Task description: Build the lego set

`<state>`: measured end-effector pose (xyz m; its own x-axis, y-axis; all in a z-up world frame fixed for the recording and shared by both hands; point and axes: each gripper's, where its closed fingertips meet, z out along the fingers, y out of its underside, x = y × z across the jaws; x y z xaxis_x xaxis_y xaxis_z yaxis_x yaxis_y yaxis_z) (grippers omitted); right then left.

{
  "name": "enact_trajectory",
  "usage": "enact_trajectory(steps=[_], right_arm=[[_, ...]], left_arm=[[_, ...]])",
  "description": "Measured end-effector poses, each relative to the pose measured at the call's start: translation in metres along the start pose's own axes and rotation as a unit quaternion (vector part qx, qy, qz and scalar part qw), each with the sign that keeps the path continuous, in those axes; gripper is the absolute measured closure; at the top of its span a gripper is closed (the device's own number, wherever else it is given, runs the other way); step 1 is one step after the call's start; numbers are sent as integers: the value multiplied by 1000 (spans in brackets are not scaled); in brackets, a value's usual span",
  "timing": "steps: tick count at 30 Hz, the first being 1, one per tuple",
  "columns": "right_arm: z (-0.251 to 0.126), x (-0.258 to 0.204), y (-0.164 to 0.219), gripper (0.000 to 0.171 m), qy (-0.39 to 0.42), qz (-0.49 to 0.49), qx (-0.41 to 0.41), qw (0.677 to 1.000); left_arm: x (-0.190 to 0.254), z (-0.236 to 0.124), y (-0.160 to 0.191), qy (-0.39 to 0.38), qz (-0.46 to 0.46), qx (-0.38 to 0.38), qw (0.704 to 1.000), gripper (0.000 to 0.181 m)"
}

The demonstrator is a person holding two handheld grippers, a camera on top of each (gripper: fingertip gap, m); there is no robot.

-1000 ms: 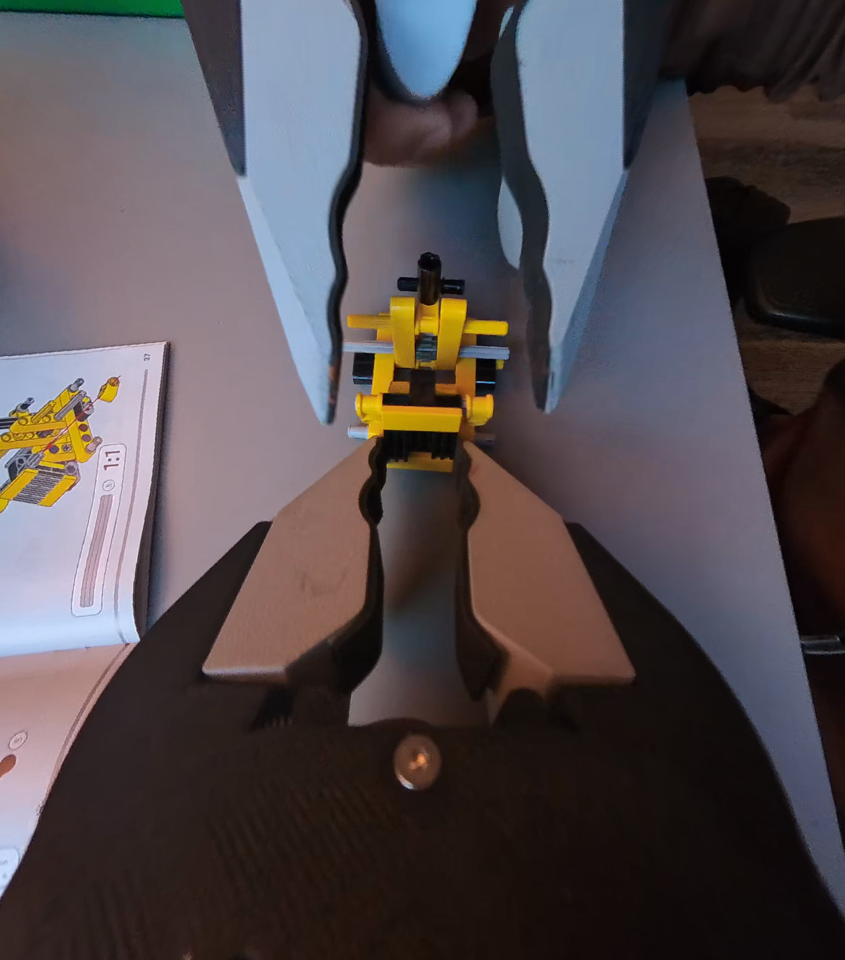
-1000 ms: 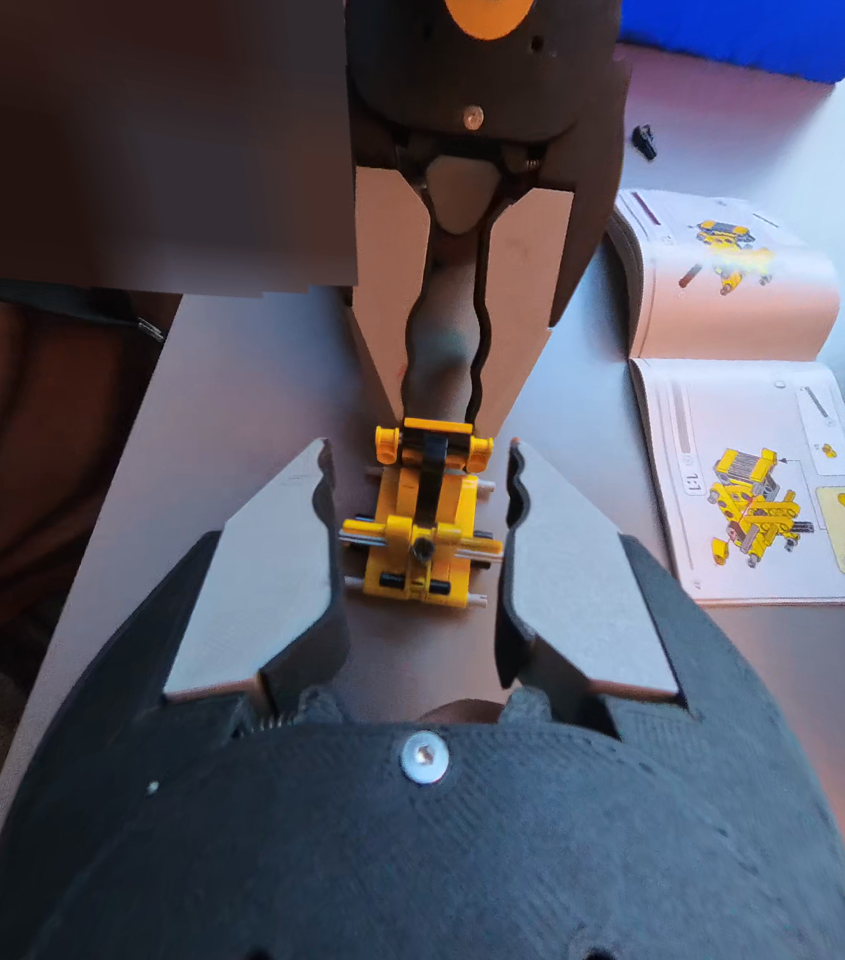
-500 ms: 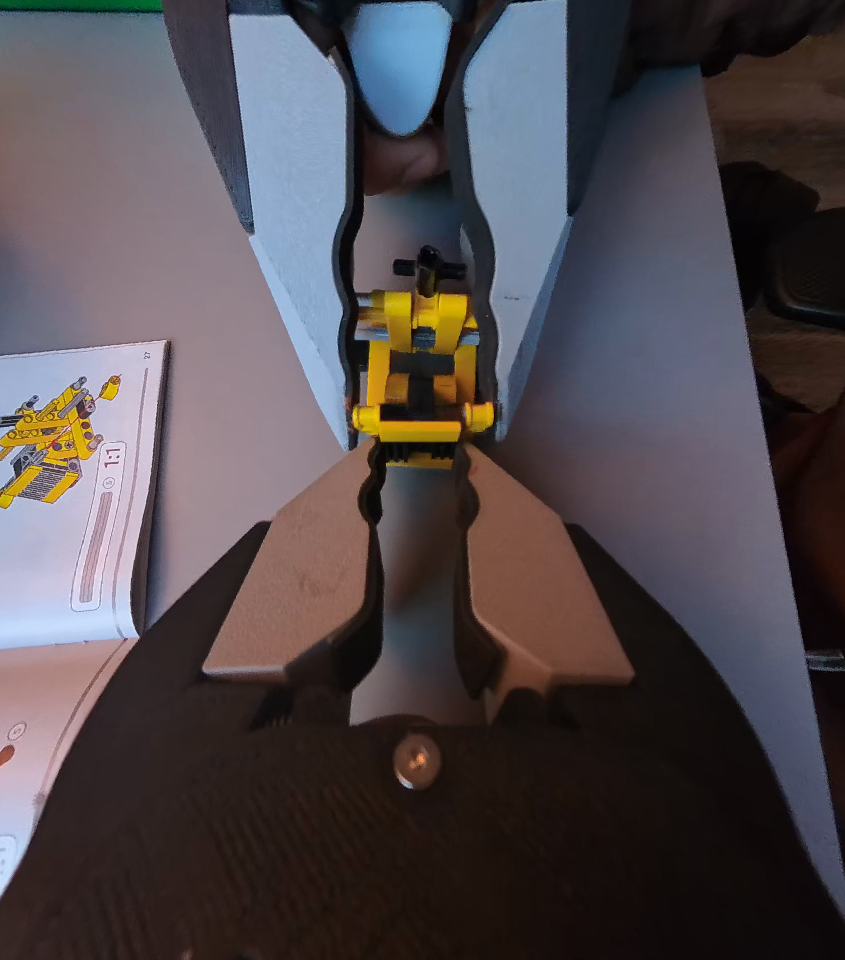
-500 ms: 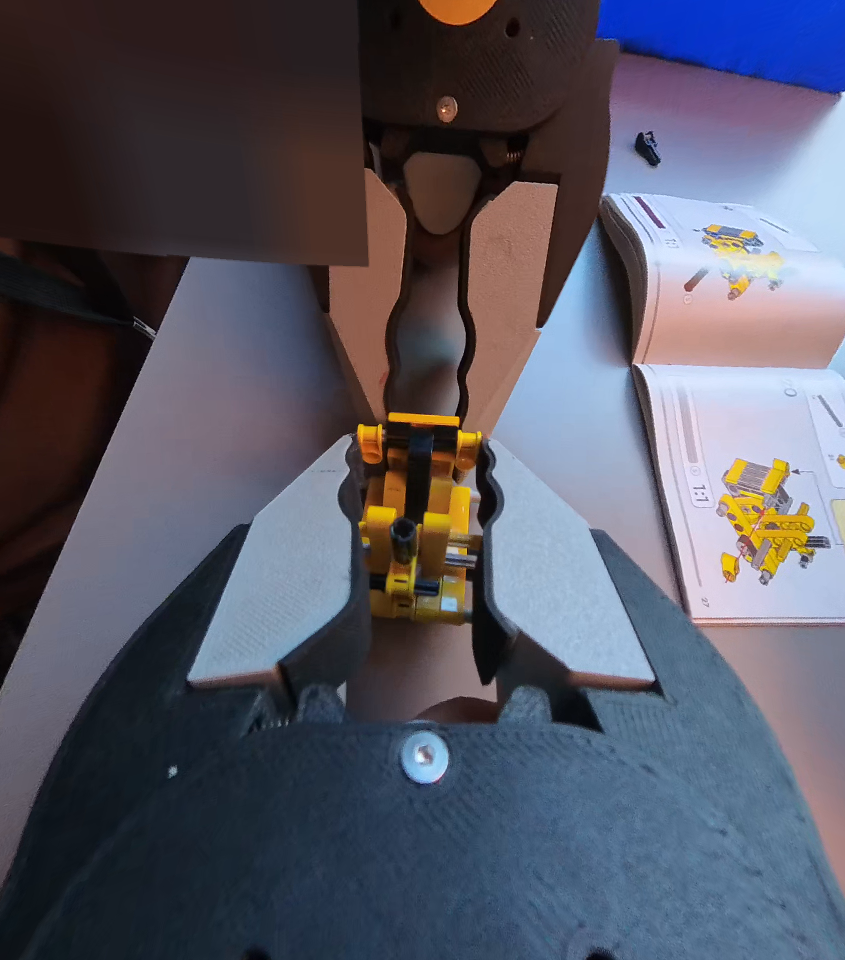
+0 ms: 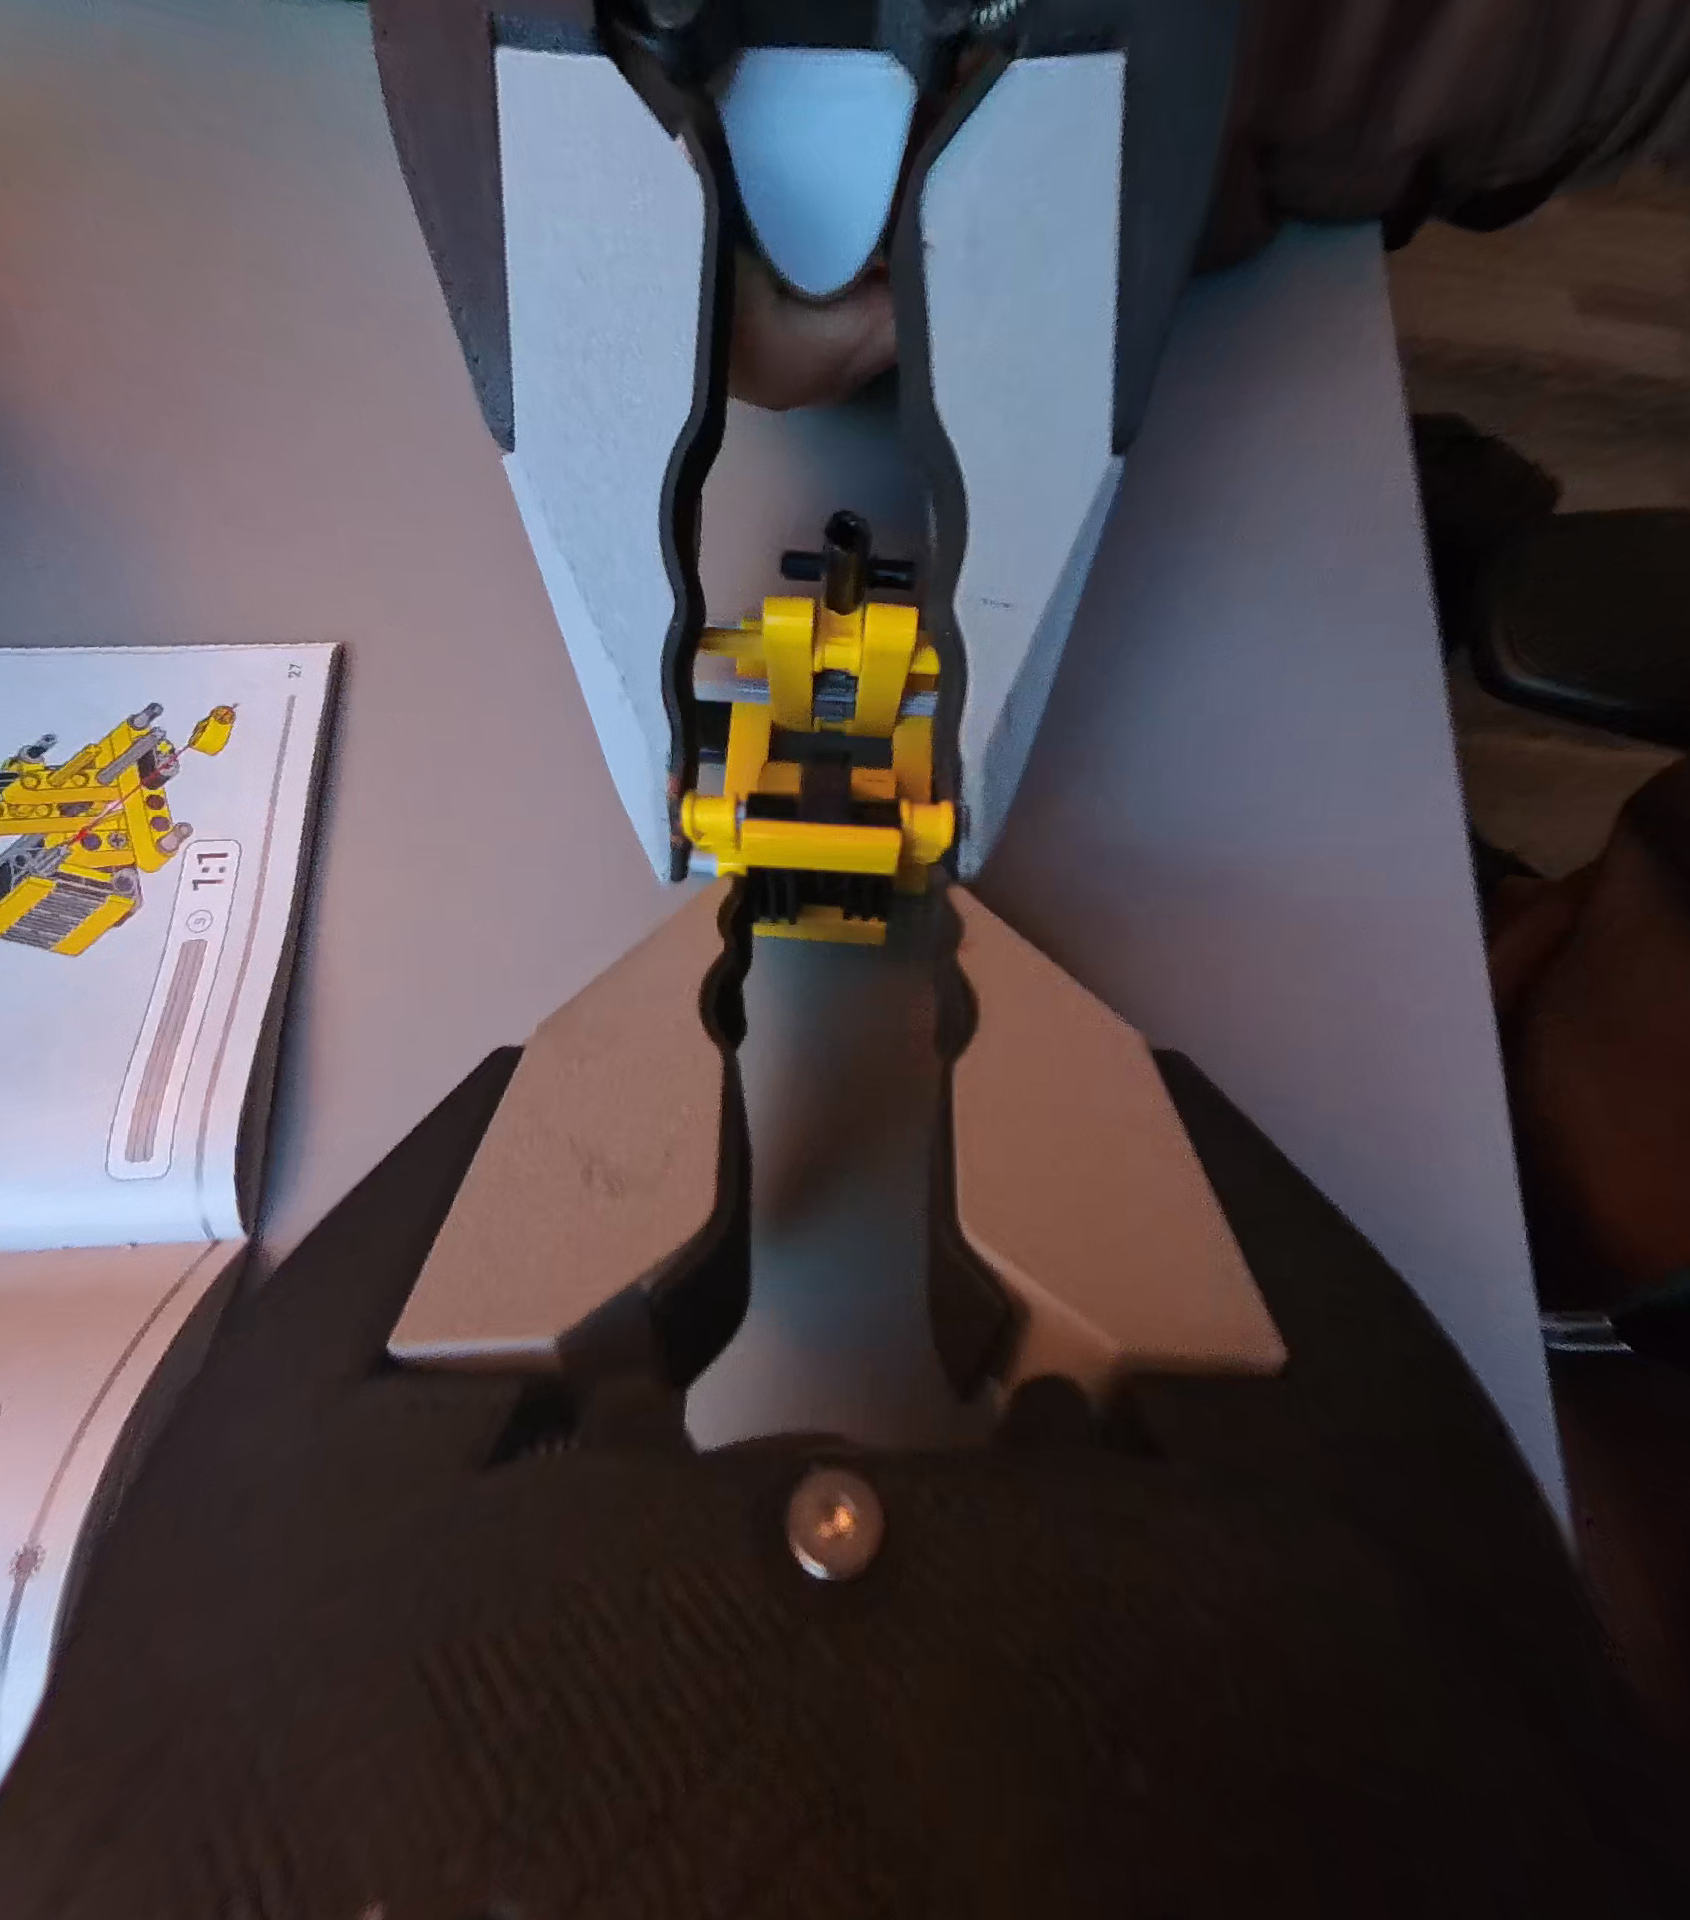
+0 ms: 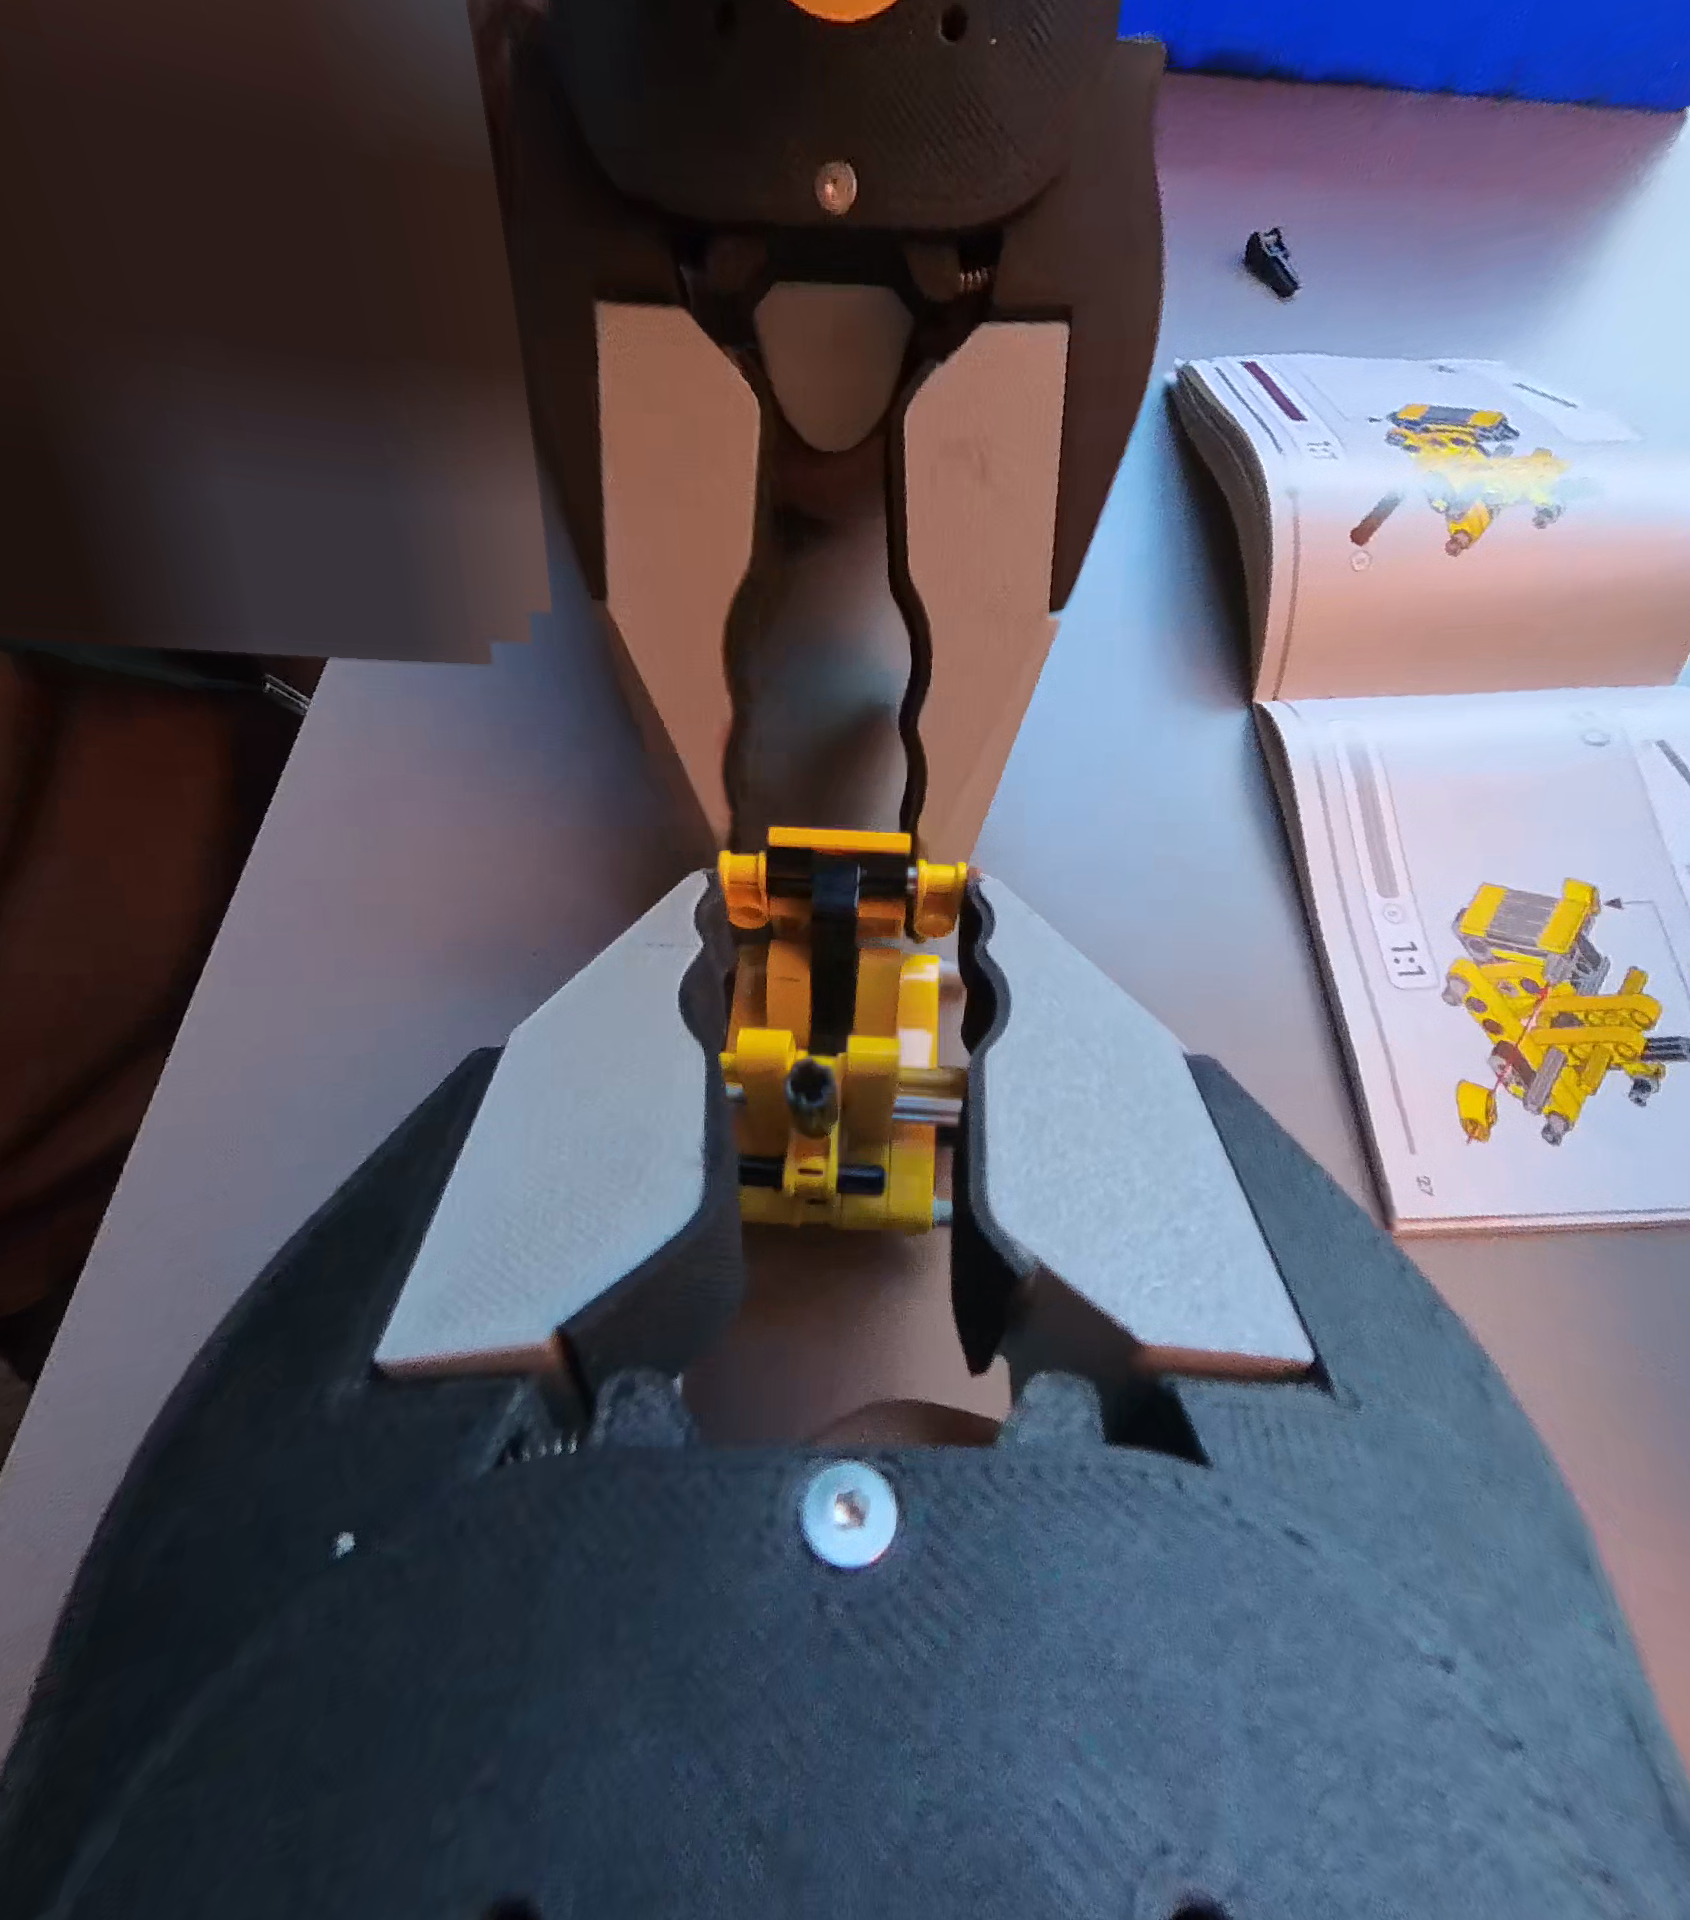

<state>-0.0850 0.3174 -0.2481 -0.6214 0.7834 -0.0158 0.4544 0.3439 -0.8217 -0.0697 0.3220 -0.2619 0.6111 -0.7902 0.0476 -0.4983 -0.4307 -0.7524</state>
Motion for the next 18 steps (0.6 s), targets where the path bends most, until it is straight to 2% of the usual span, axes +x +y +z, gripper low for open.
enact_trajectory(steps=[1, 2, 4, 8, 11, 18], right_arm=[[-1, 2, 0, 130, 5, 7, -1, 1000], [-3, 6, 1, 130, 15, 9, -1, 1000], [-4, 5, 2, 129, 15, 7, 1, 1000], [-3, 4, 7, 118, 20, -13, -27, 999], [-5, 5, 10, 127, 28, -24, -33, 999], [-7, 2, 5, 131, 10, -5, -15, 1000]], left_arm=[[2, -2, -2, 2, -1, 9, 1000, 140], [2, -5, -3, 0, 0, 19, 1000, 132], [0, -8, -5, -10, 4, 31, 999, 141], [-5, -7, -7, -9, -7, 31, 999, 140], [-9, -9, -12, -6, -21, 48, 999, 140], [-9, -7, -15, 5, -32, 51, 998, 139]])
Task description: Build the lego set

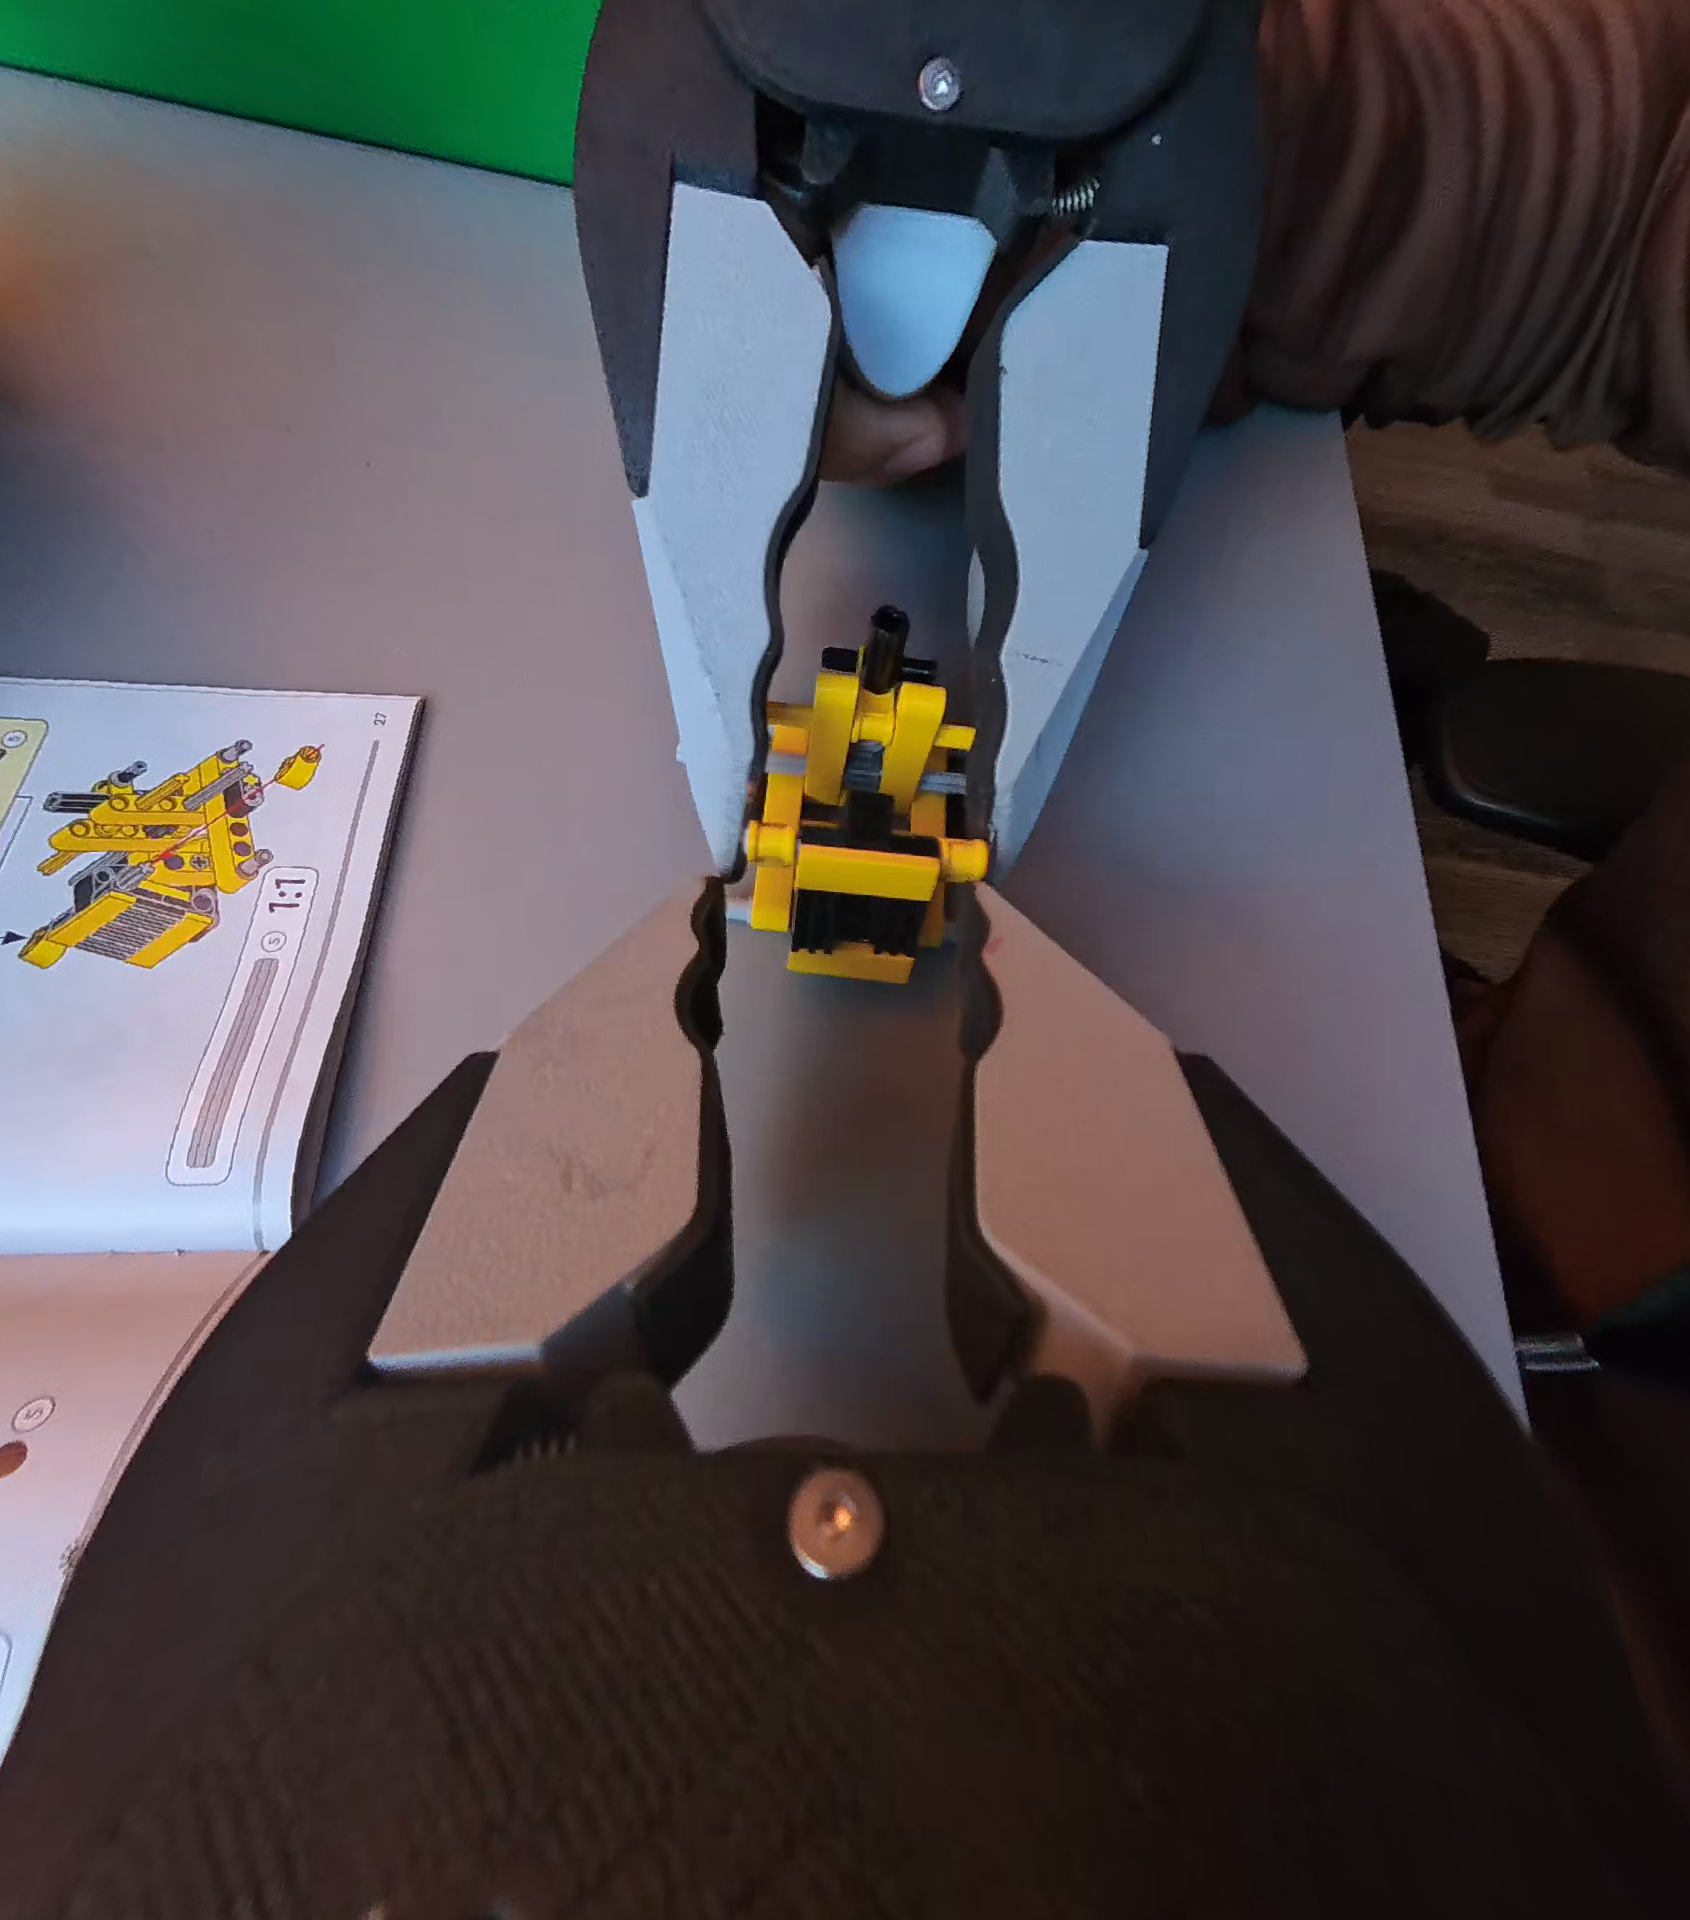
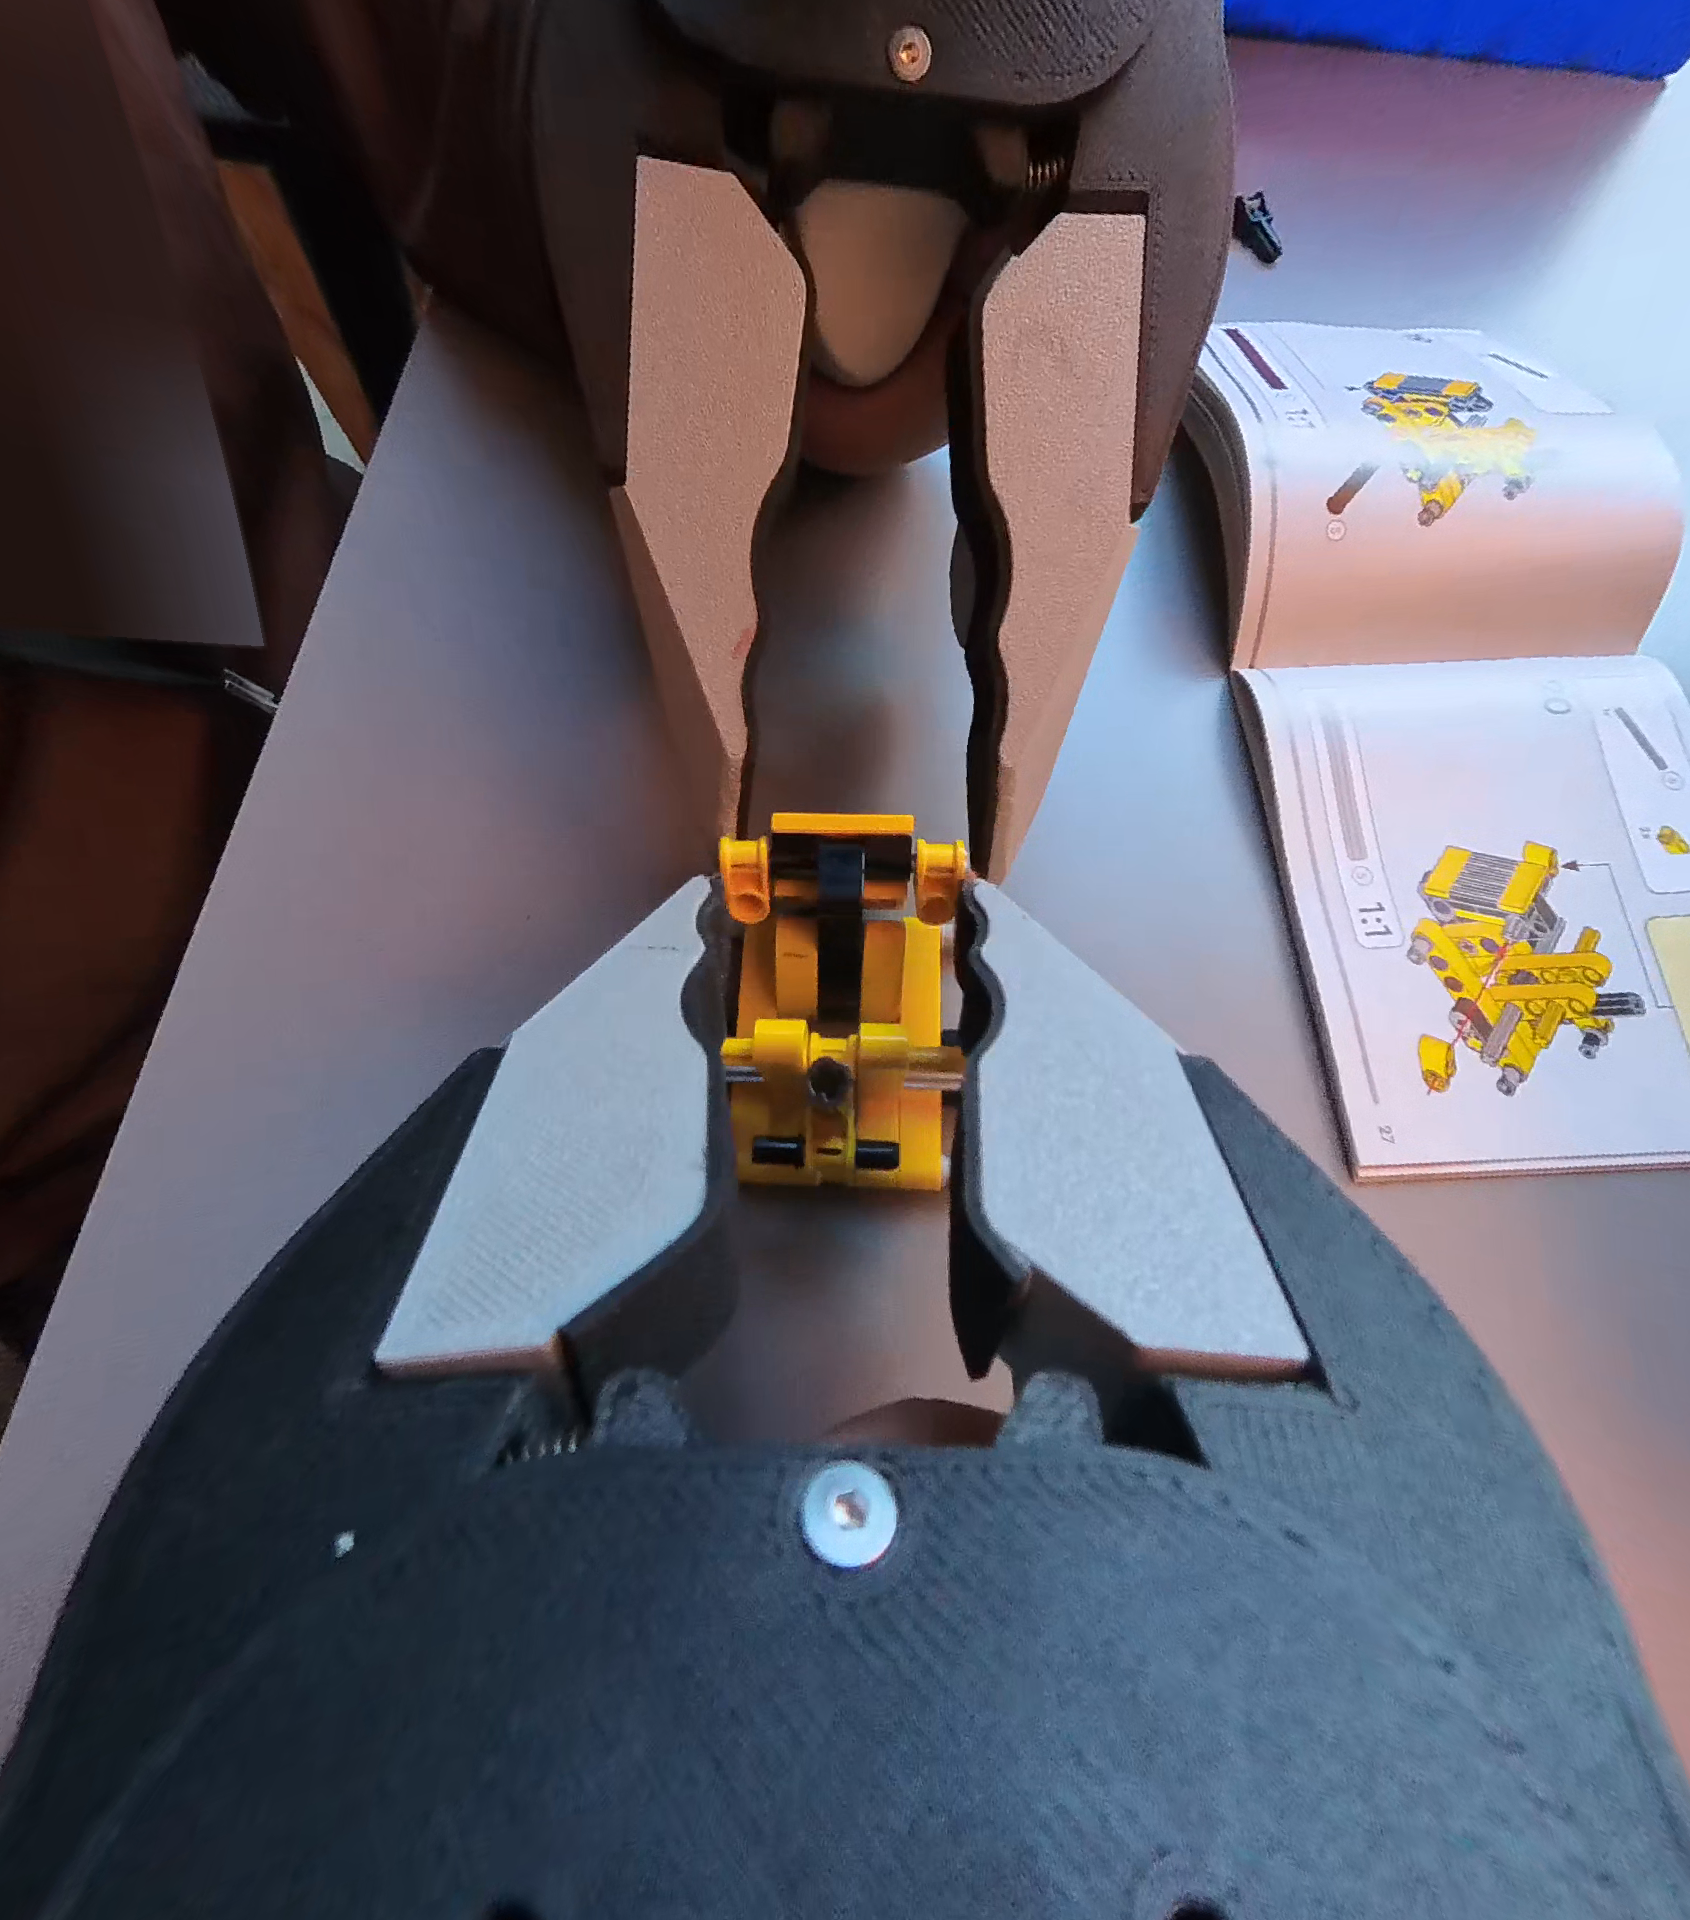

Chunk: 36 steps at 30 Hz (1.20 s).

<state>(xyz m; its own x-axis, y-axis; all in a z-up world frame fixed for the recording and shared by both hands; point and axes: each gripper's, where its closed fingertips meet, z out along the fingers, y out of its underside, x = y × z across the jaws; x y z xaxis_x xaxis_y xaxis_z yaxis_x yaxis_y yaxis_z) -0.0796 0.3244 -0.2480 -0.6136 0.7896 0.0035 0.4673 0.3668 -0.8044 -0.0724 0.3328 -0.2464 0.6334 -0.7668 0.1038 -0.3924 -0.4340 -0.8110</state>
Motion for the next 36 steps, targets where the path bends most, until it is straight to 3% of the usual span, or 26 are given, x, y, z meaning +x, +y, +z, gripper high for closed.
enact_trajectory(steps=[18, 23, 36], right_arm=[[1, 0, 0, 131, -1, 1, 1, 1000], [1, -2, 2, 125, -2, -10, -8, 1000], [-1, 0, -1, 128, 9, -21, -1, 1000]], left_arm=[[6, -1, 1, 26, -19, -5, 999, 130], [3, 0, 2, 23, -22, -9, 999, 135], [7, 0, 1, 26, -12, -9, 1000, 138]])
